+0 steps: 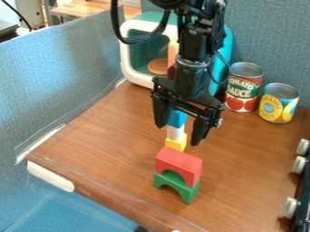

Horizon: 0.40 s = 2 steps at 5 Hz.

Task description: Put the brown cylinder on left side of the table

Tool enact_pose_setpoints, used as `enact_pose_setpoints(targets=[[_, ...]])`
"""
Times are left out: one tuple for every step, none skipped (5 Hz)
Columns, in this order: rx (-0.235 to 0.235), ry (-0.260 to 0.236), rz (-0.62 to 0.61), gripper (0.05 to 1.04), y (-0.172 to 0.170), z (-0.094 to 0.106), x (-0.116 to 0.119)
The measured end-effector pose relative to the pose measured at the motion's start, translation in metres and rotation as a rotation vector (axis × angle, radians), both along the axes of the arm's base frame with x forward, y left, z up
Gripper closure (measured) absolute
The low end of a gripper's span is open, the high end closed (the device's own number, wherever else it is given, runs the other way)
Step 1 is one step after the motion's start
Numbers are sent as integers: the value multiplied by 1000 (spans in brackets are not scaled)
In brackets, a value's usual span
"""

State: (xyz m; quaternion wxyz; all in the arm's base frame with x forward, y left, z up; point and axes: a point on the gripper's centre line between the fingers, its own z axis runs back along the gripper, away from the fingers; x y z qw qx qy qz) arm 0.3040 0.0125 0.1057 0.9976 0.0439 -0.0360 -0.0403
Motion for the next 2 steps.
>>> enact_pose_setpoints(targets=[[-4,23,3,84,-1,-7,0],[-33,25,5,84,-5,-4,1]])
